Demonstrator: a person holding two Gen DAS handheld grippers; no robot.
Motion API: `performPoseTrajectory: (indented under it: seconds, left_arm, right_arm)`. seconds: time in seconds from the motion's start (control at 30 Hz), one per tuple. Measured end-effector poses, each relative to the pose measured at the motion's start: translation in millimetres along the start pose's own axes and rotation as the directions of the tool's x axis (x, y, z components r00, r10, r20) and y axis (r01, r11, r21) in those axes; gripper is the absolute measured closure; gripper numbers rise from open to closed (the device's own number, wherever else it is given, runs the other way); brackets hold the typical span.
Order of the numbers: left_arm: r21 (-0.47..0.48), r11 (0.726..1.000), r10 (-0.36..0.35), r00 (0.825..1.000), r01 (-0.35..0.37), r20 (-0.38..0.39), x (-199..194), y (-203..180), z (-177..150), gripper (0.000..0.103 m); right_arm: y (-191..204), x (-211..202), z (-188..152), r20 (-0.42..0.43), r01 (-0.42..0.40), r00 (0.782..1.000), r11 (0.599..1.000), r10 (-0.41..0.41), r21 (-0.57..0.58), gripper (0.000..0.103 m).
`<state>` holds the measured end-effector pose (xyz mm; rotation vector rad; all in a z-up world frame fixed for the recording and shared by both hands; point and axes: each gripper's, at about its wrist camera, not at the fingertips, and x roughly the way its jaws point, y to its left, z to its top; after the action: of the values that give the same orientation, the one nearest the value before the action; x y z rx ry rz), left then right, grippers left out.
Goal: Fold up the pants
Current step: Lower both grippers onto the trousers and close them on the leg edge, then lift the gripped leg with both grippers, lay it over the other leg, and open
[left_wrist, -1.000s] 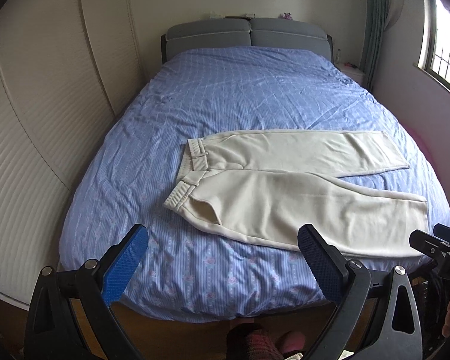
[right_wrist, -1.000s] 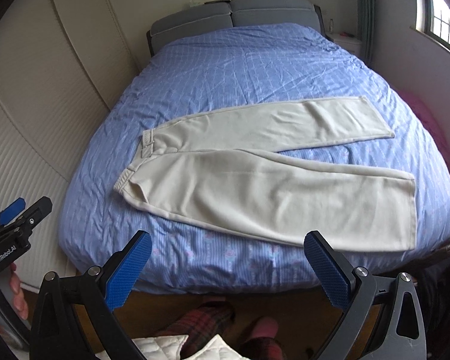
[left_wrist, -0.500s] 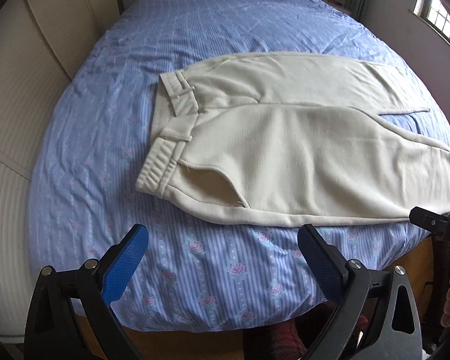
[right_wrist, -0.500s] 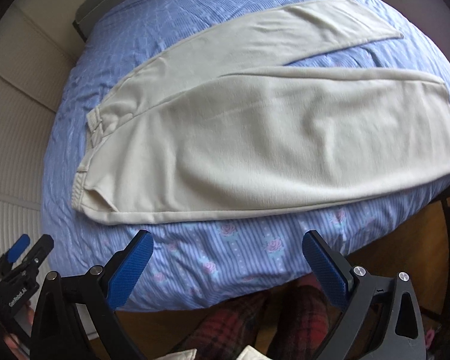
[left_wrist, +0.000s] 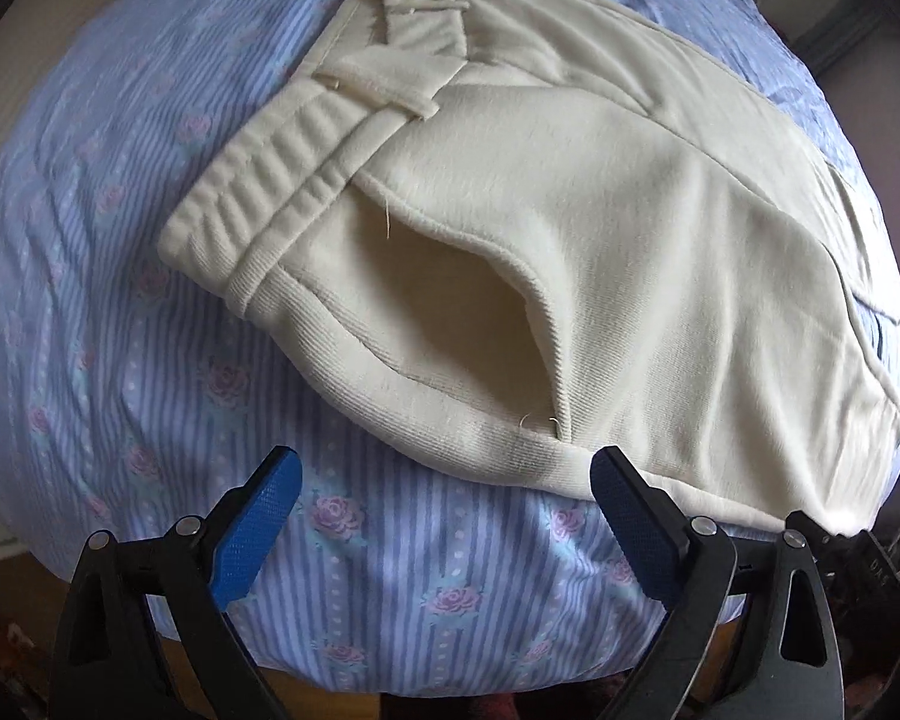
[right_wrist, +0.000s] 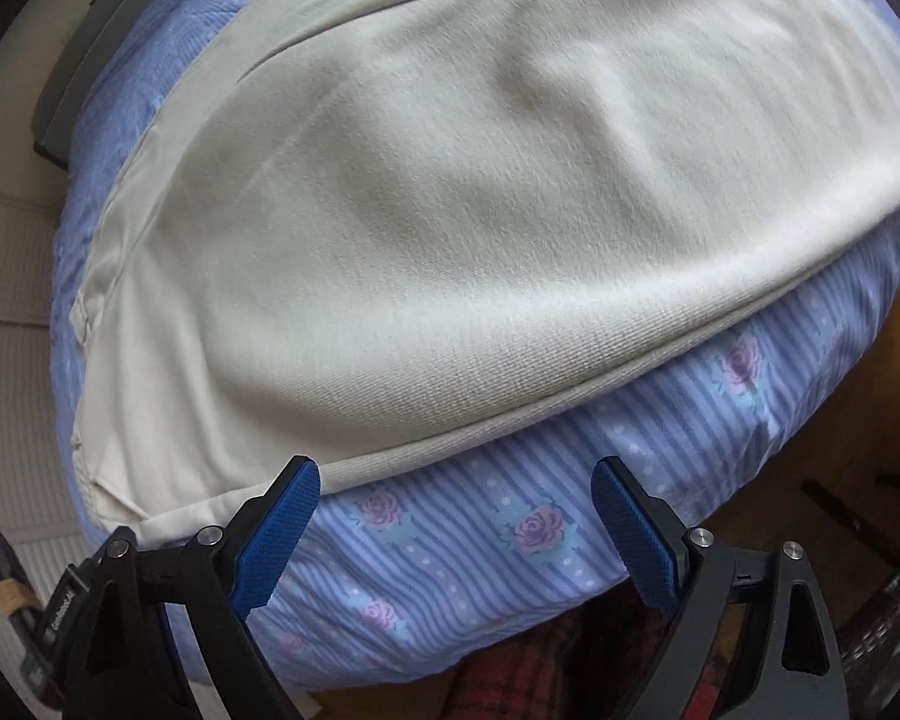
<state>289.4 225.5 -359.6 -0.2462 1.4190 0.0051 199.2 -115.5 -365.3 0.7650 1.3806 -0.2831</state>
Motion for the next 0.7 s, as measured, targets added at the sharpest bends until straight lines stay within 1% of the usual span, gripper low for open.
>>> performPoseTrajectory:
  seconds: [0.03, 0.07, 0.13, 0.2, 0.27, 0.33, 0.37, 0.43, 0.47, 0.5, 0.53, 0.57, 0.6, 0.63, 0.7]
  left_arm:
    - [-0.014, 1.000, -0.008, 1.000, 0.008, -0.014, 6, 1, 1, 0.012]
    - [-0.024, 1.000, -0.013, 1.000, 0.012, -0.020, 11, 1, 1, 0.012]
    - [-0.032, 0.999, -0.038, 0.999, 0.038, -0.018, 15, -2, 3, 0.013]
    - [-0.032, 0.998, -0.048, 0.999, 0.048, -0.014, 19, -5, 6, 0.015]
    - [-0.040, 0.997, -0.066, 0.998, 0.065, -0.022, 23, -7, 10, 0.020]
    - [-0.053, 0.995, -0.086, 0.996, 0.084, -0.035, 25, -9, 14, 0.031]
    - [-0.056, 0.994, -0.093, 0.995, 0.091, -0.036, 25, -11, 16, 0.035]
    - [-0.064, 0.993, -0.102, 0.994, 0.099, -0.041, 22, -14, 20, 0.046]
    - [-0.063, 0.993, -0.101, 0.994, 0.099, -0.037, 18, -15, 20, 0.049]
    - [-0.058, 0.994, -0.093, 0.995, 0.091, -0.031, 13, -16, 20, 0.058]
    - [-0.054, 0.995, -0.090, 0.996, 0.089, -0.028, 9, -16, 20, 0.065]
    - [-0.052, 0.994, -0.093, 0.995, 0.092, -0.028, 3, -17, 20, 0.068]
    - [-0.048, 0.994, -0.097, 0.995, 0.096, -0.026, -2, -17, 19, 0.075]
    - [-0.038, 0.995, -0.095, 0.995, 0.095, -0.021, -9, -19, 19, 0.081]
    - [-0.011, 0.995, -0.097, 0.995, 0.097, -0.005, -24, -23, 21, 0.085]
  right_arm:
    - [-4, 6, 0, -0.014, -0.011, 1.000, 0.999, 0.011, 0.030, 0.015]
    - [-9, 10, 0, -0.021, -0.024, 0.999, 0.998, 0.025, 0.063, 0.015]
    - [-17, 15, 1, -0.014, -0.039, 0.999, 0.993, 0.041, 0.110, 0.017]
    - [-22, 15, 8, 0.004, -0.062, 0.998, 0.988, 0.062, 0.142, 0.017]
    - [-25, 19, 16, 0.014, -0.077, 0.997, 0.984, 0.075, 0.161, 0.017]
    - [-27, 23, 22, 0.018, -0.082, 0.997, 0.978, 0.080, 0.191, 0.019]
    - [-25, 23, 24, 0.021, -0.083, 0.997, 0.976, 0.081, 0.201, 0.020]
    - [-22, 22, 27, 0.027, -0.072, 0.997, 0.978, 0.068, 0.195, 0.037]
    - [-19, 21, 29, 0.033, -0.076, 0.997, 0.980, 0.072, 0.185, 0.045]
    - [-19, 16, 29, 0.040, -0.083, 0.996, 0.983, 0.077, 0.165, 0.059]
    - [-15, 14, 32, 0.044, -0.081, 0.996, 0.986, 0.075, 0.143, 0.069]
    - [-14, 10, 34, 0.046, -0.065, 0.997, 0.991, 0.060, 0.118, 0.074]
    - [-12, 7, 37, 0.051, -0.057, 0.997, 0.993, 0.052, 0.102, 0.082]
    - [-12, 2, 39, 0.055, -0.062, 0.997, 0.994, 0.057, 0.095, 0.084]
    - [-6, -14, 44, 0.070, -0.068, 0.996, 0.995, 0.064, 0.068, 0.086]
